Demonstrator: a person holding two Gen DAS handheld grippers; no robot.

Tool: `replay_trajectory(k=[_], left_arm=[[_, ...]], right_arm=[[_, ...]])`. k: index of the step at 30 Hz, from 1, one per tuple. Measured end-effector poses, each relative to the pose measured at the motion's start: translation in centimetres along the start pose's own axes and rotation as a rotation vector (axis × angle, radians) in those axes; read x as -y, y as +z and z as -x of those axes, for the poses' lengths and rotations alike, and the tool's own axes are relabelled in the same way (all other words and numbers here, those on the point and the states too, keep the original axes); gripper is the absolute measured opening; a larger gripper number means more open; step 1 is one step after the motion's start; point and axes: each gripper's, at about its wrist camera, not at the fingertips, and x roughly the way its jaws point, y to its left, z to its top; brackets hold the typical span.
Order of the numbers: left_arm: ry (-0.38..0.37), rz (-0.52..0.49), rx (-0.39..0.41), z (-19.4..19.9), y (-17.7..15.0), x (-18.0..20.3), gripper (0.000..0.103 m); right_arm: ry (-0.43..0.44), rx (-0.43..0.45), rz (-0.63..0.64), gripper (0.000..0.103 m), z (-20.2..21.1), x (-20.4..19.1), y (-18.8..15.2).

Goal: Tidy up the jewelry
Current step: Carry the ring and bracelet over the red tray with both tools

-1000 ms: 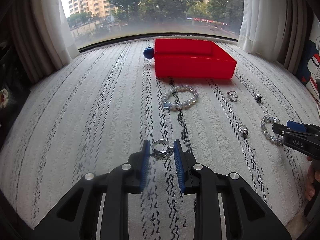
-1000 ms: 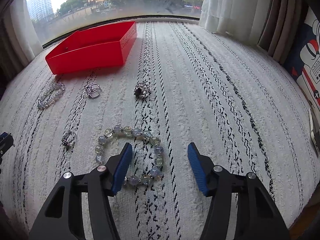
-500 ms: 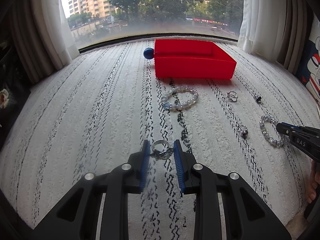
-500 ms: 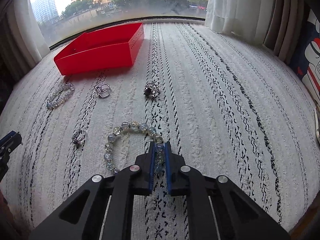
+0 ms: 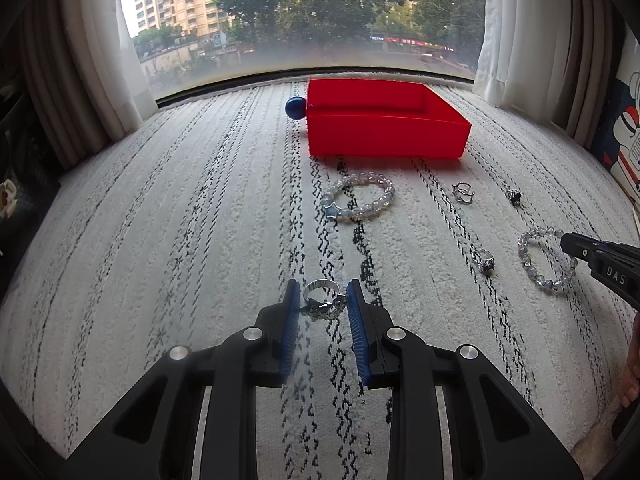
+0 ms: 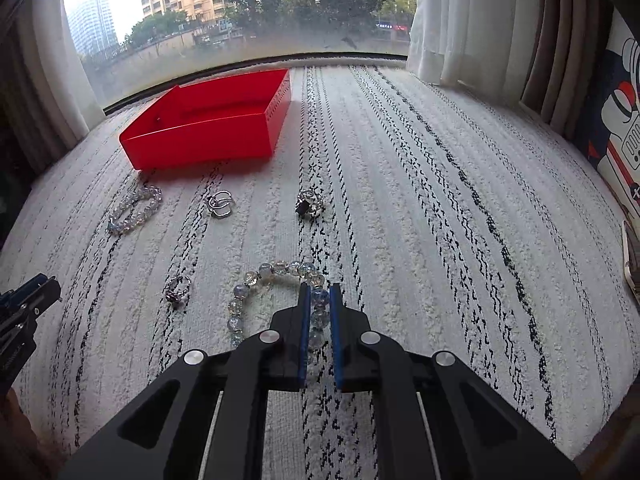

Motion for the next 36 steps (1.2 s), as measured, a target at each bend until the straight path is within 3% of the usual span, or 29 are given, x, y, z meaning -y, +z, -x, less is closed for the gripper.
replay_trajectory(k=[18, 36], left_arm=[[0.024, -0.001, 0.012, 0.5, 0.2, 0.1, 0.023], [0.025, -0.007, 0.018, 1.9, 1.1, 0.9, 0.023]], right_arm=[[0.031, 0.115, 0.041, 0.009, 6.6, -2.2, 2.0], [0.070, 0.125, 0.053, 0.009, 7.3, -2.5, 2.1]])
